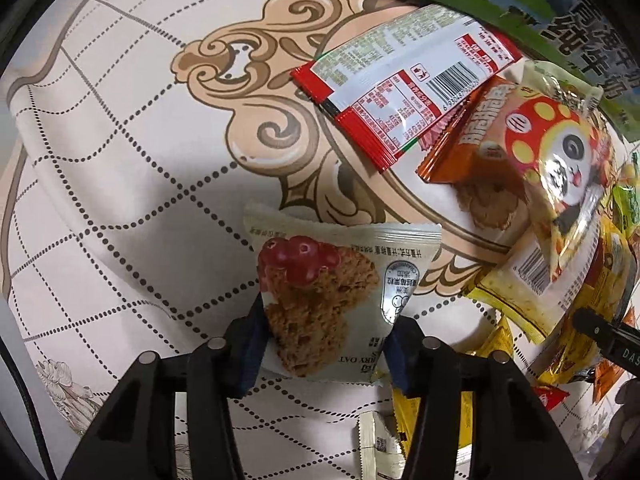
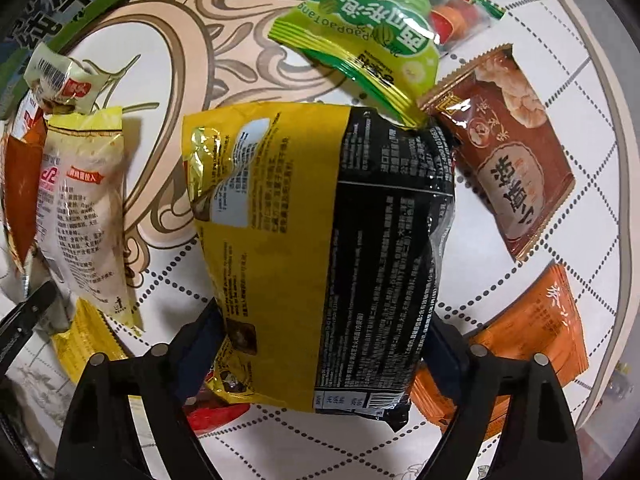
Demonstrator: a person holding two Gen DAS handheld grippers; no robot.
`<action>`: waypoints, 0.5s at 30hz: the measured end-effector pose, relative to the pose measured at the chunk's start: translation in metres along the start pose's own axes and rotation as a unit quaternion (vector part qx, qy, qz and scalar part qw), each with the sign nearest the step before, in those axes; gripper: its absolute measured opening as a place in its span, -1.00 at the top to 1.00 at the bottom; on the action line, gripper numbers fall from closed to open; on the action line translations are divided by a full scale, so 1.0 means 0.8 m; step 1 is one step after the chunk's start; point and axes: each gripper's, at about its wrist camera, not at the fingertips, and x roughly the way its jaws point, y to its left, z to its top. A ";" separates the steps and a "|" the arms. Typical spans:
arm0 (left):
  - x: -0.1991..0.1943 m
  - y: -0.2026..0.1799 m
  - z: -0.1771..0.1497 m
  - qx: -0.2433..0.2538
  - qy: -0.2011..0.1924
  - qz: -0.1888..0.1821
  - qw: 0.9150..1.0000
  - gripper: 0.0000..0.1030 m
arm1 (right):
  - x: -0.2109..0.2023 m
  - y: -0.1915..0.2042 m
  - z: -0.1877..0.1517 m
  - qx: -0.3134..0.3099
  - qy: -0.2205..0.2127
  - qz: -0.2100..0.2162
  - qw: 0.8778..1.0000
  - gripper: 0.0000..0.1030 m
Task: Organize snacks
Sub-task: 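Carry both packets into the cardboard box and open both tools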
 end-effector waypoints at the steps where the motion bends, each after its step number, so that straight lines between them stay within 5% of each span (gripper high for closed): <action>1: 0.000 0.000 -0.002 0.001 -0.005 0.001 1.000 0.07 | 0.002 0.002 -0.004 0.000 -0.002 -0.002 1.000 -0.73; 15: -0.055 -0.030 -0.056 0.044 -0.060 0.015 0.997 0.12 | -0.050 0.016 -0.069 0.001 -0.047 -0.013 0.999 -0.71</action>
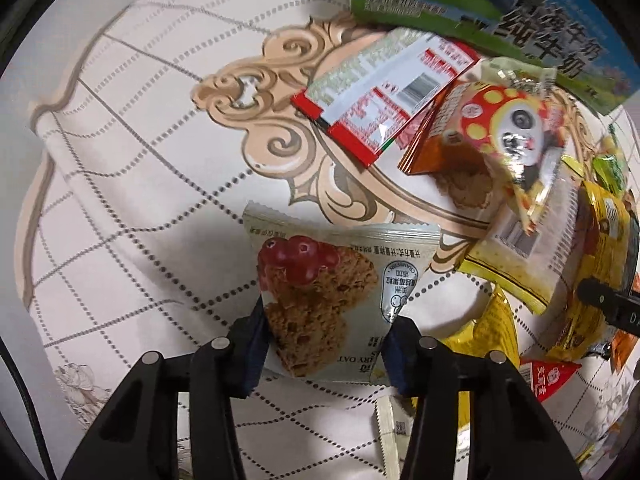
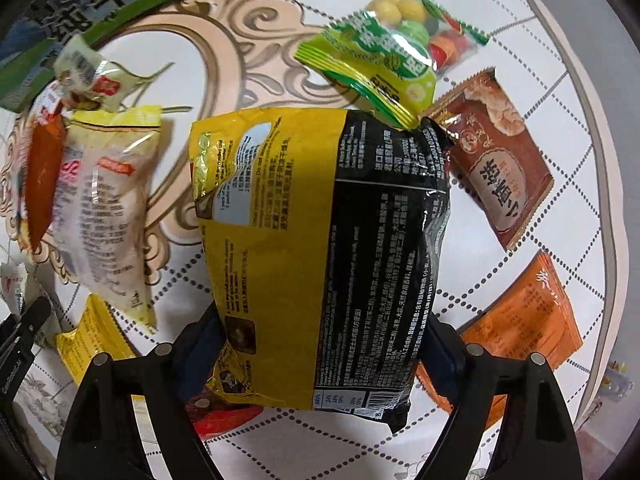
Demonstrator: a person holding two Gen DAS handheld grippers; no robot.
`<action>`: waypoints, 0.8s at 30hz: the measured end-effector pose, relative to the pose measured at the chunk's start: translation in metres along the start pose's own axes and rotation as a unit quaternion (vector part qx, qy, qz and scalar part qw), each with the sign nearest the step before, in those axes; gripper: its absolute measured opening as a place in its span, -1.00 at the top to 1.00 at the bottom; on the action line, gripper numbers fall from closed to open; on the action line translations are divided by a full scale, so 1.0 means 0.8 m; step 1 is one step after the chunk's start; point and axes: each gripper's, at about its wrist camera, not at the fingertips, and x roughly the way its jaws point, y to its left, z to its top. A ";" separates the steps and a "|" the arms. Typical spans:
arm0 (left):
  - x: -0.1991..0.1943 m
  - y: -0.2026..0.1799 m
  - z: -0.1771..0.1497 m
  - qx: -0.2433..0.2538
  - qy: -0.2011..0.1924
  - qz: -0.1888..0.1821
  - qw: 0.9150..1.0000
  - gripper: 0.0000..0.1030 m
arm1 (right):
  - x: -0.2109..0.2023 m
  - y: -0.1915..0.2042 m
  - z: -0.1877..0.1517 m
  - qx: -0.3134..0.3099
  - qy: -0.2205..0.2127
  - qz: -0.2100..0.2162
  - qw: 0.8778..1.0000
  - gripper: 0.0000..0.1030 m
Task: Organize snacks
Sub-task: 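Carry both packets into the cardboard box and open both tools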
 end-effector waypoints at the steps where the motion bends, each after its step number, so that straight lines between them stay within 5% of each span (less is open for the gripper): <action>1: -0.008 -0.002 -0.004 0.002 -0.006 0.001 1.000 0.12 | -0.006 0.002 -0.004 -0.001 -0.006 0.001 1.000 -0.71; 12: -0.120 -0.018 -0.019 0.009 -0.085 -0.023 0.996 0.12 | -0.099 0.014 -0.050 -0.043 -0.077 0.030 0.996 -0.71; 20: -0.181 -0.011 0.043 0.012 -0.134 -0.044 0.990 0.12 | -0.187 0.005 -0.036 -0.069 -0.128 0.088 0.986 -0.71; 24: -0.210 -0.024 0.087 0.001 -0.145 -0.071 0.987 0.12 | -0.246 0.010 0.010 -0.084 -0.155 0.114 0.978 -0.71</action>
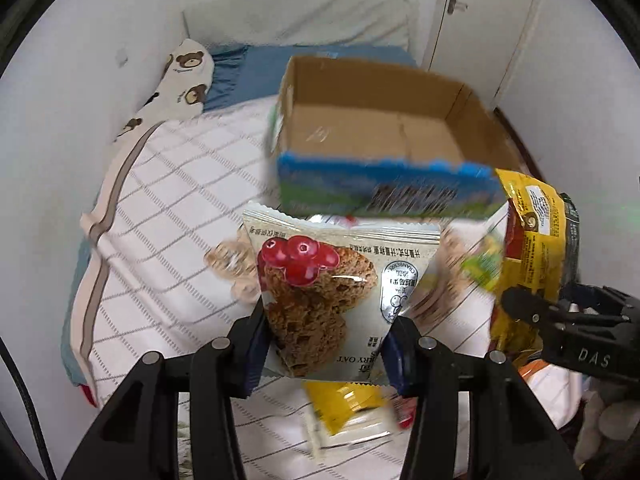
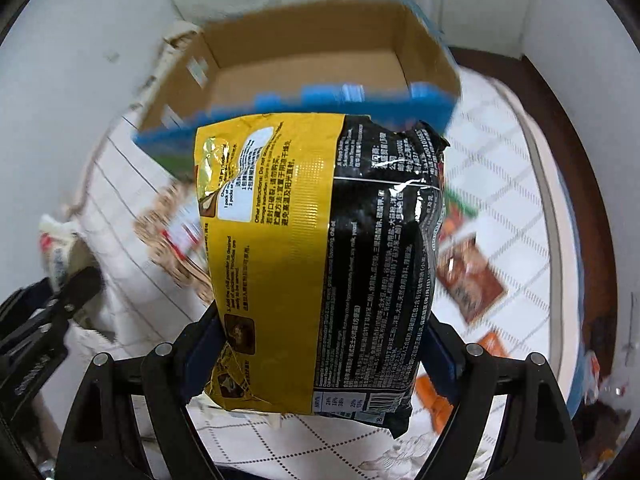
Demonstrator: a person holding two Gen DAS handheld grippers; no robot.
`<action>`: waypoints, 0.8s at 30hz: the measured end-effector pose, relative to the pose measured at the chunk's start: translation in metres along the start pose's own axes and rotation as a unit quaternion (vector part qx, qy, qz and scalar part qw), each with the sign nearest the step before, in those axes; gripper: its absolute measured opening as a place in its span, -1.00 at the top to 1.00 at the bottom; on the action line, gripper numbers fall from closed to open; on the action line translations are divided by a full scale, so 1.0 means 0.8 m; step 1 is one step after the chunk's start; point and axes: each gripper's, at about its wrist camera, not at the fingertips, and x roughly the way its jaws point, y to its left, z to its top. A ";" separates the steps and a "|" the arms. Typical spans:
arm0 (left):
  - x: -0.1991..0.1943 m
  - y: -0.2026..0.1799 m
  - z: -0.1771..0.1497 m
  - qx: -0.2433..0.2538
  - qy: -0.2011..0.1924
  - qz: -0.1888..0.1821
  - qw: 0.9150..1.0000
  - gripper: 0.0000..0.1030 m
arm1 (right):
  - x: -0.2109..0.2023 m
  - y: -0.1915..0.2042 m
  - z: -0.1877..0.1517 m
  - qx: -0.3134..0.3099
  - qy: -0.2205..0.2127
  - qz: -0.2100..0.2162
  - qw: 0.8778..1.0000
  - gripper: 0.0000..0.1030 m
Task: Organize snacks
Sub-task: 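Carry both packets into the cardboard box and open both tools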
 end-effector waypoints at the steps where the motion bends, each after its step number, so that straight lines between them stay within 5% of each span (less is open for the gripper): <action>1: -0.003 -0.005 0.015 -0.005 0.001 -0.011 1.000 0.12 | -0.009 0.001 0.016 -0.004 -0.008 0.005 1.000 -0.71; 10: 0.045 -0.026 0.187 -0.058 0.043 -0.066 0.995 0.12 | -0.028 -0.018 0.186 -0.019 -0.042 0.029 0.999 -0.71; 17: 0.181 -0.026 0.292 -0.089 0.128 -0.057 0.986 0.12 | 0.086 -0.025 0.300 -0.017 0.026 0.017 0.999 -0.71; 24: 0.297 -0.037 0.324 -0.085 0.203 -0.031 0.975 0.12 | 0.214 -0.033 0.348 -0.022 0.093 -0.015 0.995 -0.72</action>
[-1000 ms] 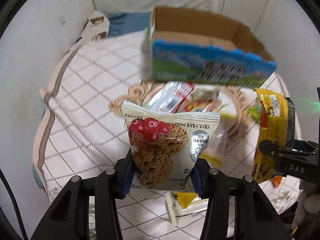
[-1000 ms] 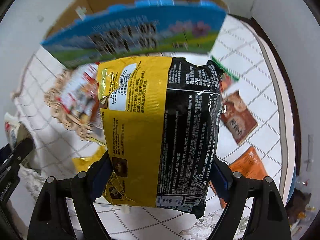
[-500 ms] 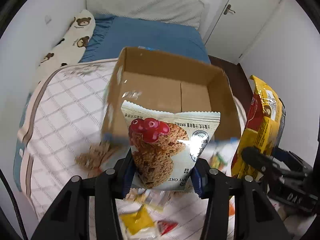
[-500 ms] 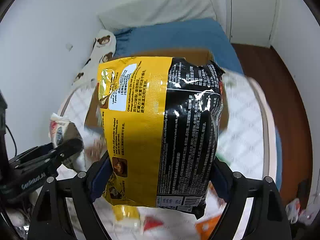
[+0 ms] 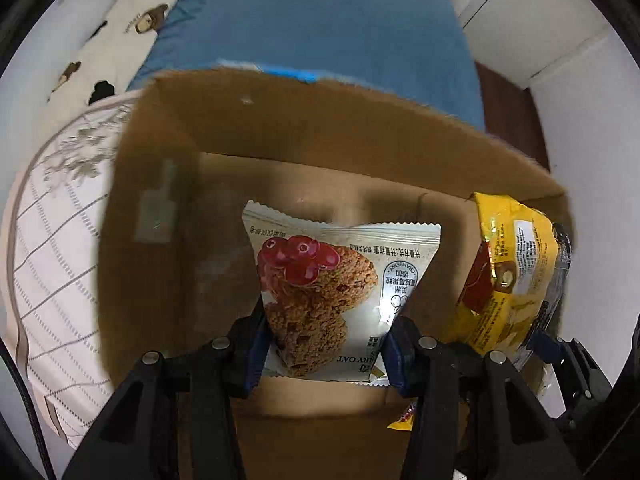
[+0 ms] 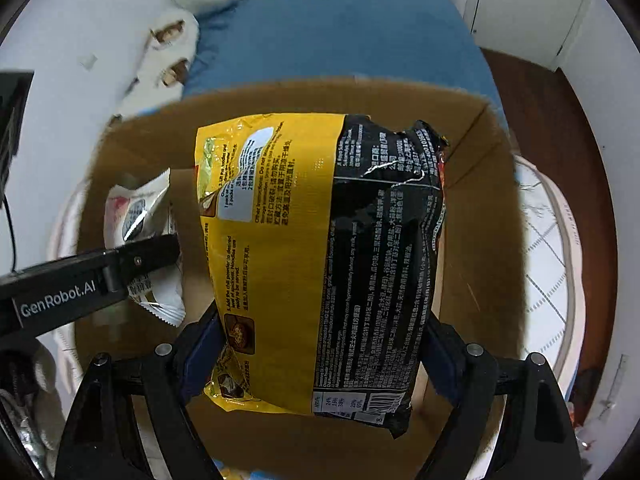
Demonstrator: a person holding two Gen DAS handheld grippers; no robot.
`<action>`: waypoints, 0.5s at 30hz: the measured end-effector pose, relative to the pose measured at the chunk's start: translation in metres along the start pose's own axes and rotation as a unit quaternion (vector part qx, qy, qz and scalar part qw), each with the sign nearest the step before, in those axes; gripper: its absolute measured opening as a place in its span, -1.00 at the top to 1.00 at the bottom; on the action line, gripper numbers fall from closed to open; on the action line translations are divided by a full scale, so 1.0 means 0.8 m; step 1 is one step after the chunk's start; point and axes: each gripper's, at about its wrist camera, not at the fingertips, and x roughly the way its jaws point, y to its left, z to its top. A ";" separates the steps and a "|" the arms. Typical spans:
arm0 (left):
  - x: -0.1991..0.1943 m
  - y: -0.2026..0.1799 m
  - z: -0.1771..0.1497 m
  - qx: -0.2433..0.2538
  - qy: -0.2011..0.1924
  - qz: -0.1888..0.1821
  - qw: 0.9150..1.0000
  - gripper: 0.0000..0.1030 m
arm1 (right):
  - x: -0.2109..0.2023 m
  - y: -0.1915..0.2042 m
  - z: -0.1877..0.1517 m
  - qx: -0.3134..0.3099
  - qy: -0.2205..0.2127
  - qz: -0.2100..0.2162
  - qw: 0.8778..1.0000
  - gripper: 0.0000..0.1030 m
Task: Organize snacks
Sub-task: 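Carry both packets into the cardboard box and open both tools, then lift both tools out of the box back toward the snack pile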
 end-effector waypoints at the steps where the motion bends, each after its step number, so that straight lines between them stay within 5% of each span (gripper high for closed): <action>1: 0.009 -0.001 0.005 -0.001 0.006 0.001 1.000 0.12 | 0.011 -0.002 0.006 0.000 0.005 -0.001 1.000 -0.72; 8: 0.041 -0.017 0.025 0.007 0.026 0.027 0.999 0.07 | 0.068 -0.006 0.033 0.008 0.043 -0.003 0.999 -0.74; 10: 0.041 -0.020 0.025 0.014 0.020 0.037 0.999 -0.38 | 0.080 -0.008 0.036 0.004 0.048 -0.011 0.999 -0.85; 12: 0.037 -0.021 0.023 0.020 0.011 0.045 0.999 -0.63 | 0.081 -0.007 0.036 -0.006 0.046 -0.013 0.999 -0.90; 15: 0.027 -0.019 0.015 0.026 -0.003 0.051 0.998 -0.63 | 0.075 -0.009 0.033 -0.008 0.035 -0.018 0.999 -0.90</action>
